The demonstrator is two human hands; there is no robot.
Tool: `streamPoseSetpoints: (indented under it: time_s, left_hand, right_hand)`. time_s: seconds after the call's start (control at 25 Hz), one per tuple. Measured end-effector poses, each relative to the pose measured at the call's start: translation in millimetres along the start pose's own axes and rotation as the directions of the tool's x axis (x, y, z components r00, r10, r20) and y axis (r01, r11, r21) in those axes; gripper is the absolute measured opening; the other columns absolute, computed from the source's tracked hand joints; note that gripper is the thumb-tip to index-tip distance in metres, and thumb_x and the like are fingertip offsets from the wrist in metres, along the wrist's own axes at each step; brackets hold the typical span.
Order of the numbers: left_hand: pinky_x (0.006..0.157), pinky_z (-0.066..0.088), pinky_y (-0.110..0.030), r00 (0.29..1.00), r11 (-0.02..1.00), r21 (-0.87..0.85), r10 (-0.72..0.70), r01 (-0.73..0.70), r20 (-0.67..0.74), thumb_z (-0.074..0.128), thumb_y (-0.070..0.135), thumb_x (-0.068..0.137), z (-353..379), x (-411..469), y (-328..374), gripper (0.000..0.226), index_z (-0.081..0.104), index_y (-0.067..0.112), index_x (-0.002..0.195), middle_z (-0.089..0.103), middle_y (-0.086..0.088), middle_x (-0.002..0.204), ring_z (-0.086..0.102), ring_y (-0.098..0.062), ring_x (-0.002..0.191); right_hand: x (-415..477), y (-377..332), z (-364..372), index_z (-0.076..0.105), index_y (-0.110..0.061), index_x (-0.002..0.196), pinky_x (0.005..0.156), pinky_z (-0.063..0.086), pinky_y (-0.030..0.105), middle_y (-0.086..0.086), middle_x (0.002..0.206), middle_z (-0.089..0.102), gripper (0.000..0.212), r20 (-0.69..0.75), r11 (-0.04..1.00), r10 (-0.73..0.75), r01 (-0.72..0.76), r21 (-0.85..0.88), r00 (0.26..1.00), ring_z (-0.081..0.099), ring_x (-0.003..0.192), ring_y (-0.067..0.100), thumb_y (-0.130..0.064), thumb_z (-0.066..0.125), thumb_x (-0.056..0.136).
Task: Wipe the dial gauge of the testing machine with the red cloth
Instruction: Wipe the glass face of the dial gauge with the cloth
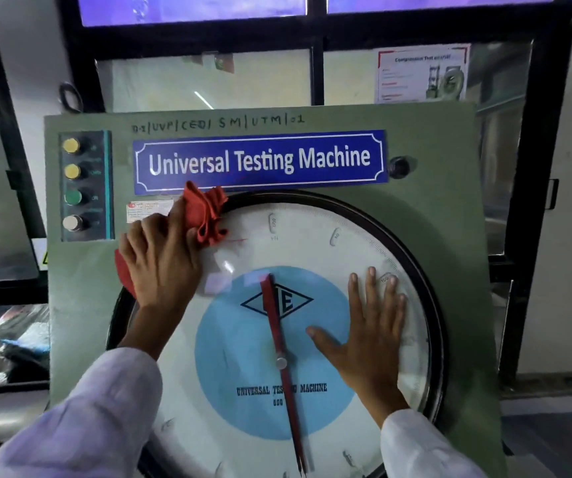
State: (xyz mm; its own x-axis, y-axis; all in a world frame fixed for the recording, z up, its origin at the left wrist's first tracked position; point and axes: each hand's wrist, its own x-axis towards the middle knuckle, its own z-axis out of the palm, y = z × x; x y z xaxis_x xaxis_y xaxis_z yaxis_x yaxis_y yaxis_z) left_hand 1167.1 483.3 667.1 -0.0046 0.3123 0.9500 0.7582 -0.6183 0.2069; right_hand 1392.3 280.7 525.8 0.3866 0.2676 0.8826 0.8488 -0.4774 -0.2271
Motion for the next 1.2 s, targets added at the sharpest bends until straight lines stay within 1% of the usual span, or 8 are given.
streamPoseSetpoints:
  time_s: [0.16, 0.28, 0.44, 0.6, 0.68, 0.88, 1.08, 1.2]
  left_hand:
    - [0.094, 0.039, -0.052, 0.995, 0.982, -0.168, -0.094, 0.088, -0.027, 0.048, 0.028, 0.094, 0.0, 14.1, 50.7, 0.050, 0.059, 0.010, 0.139, 0.060, -0.024, 0.111, 0.053, -0.042, 0.105]
    - [0.101, 0.036, -0.050, 0.987, 0.969, -0.197, 0.160, -0.150, 0.036, 0.053, 0.030, 0.094, 7.1, 29.0, 119.1, 0.043, 0.063, 0.010, 0.130, 0.060, -0.020, 0.110, 0.054, -0.037, 0.107]
    - [0.110, 0.032, -0.051, 0.737, 0.724, -0.306, 0.669, -0.618, 0.095, 0.057, 0.036, 0.091, 16.2, 6.2, 219.0, 0.040, 0.066, 0.011, 0.121, 0.061, -0.015, 0.112, 0.056, -0.035, 0.109]
    - [0.117, 0.029, -0.046, 0.552, 0.560, -0.262, 0.827, -0.786, 0.110, 0.040, 0.045, 0.102, 18.3, -3.4, 236.9, 0.046, 0.064, 0.017, 0.129, 0.063, -0.009, 0.120, 0.056, -0.032, 0.115]
    - [0.118, 0.028, -0.045, 0.614, 0.620, -0.249, 0.781, -0.744, 0.113, 0.040, 0.042, 0.102, 13.7, 14.0, 212.6, 0.048, 0.062, 0.017, 0.135, 0.063, -0.009, 0.122, 0.056, -0.032, 0.119]
    - [0.101, 0.040, -0.049, 0.938, 0.932, -0.139, 0.343, -0.333, 0.051, 0.046, 0.044, 0.106, -2.3, 37.6, 63.7, 0.052, 0.054, 0.014, 0.148, 0.064, -0.015, 0.119, 0.058, -0.038, 0.109]
    - [0.121, 0.023, -0.061, 0.904, 0.960, -0.139, 0.274, -0.241, 0.329, 0.044, 0.083, 0.090, -26.4, 27.3, 29.9, 0.103, 0.014, 0.023, 0.167, 0.038, -0.011, 0.166, 0.026, -0.033, 0.157]
    - [0.120, 0.028, -0.058, 0.857, 0.954, -0.189, 0.293, -0.233, 0.424, 0.057, 0.081, 0.084, -35.9, 37.8, 29.8, 0.112, 0.007, 0.026, 0.168, 0.031, -0.006, 0.170, 0.023, -0.030, 0.158]
  right_hand:
    - [-2.4, 0.1, 6.8, 0.021, -0.017, 0.171, 0.132, 0.013, 0.066, 0.014, 0.180, 0.014, 0.114, -0.045, 0.999, -0.009, 0.008, -0.032, 0.999, 0.006, 0.167, 0.042, -0.095, 0.034, 0.088]
    - [-4.2, 0.4, 8.9, 0.024, -0.015, 0.170, 0.131, 0.017, 0.068, 0.016, 0.179, 0.016, 0.114, -0.081, 0.999, -0.022, 0.019, -0.038, 0.996, 0.010, 0.166, 0.043, -0.092, 0.042, 0.088]
    - [-5.4, 1.9, 10.9, 0.031, -0.012, 0.167, 0.128, 0.021, 0.070, 0.018, 0.177, 0.023, 0.111, -0.089, 1.000, -0.013, 0.010, -0.025, 0.996, 0.015, 0.165, 0.044, -0.092, 0.036, 0.090]
    - [-5.6, 4.4, 10.2, 0.033, -0.012, 0.166, 0.126, 0.025, 0.072, 0.019, 0.175, 0.028, 0.110, -0.086, 1.000, -0.026, 0.024, -0.019, 0.996, 0.018, 0.164, 0.044, -0.092, 0.032, 0.091]
    - [-4.6, 3.5, 8.2, 0.028, -0.014, 0.169, 0.130, 0.019, 0.067, 0.015, 0.179, 0.020, 0.113, -0.084, 0.999, -0.016, 0.014, -0.030, 0.996, 0.012, 0.166, 0.041, -0.093, 0.037, 0.088]
    - [-5.6, 8.1, 15.1, 0.020, -0.017, 0.171, 0.132, 0.014, 0.066, 0.013, 0.181, 0.013, 0.115, -0.083, 0.999, -0.032, 0.029, -0.038, 0.996, 0.009, 0.167, 0.040, -0.093, 0.043, 0.087]
    - [-6.3, 6.8, 12.3, 0.020, -0.016, 0.171, 0.132, 0.014, 0.066, 0.015, 0.180, 0.012, 0.114, -0.080, 0.999, -0.036, 0.033, -0.042, 0.996, 0.008, 0.167, 0.041, -0.092, 0.041, 0.089]
    - [-5.9, 8.1, 11.4, 0.016, -0.017, 0.172, 0.132, 0.012, 0.066, 0.013, 0.181, 0.008, 0.115, -0.048, 0.999, -0.033, 0.032, -0.032, 0.998, 0.004, 0.167, 0.041, -0.093, 0.037, 0.088]
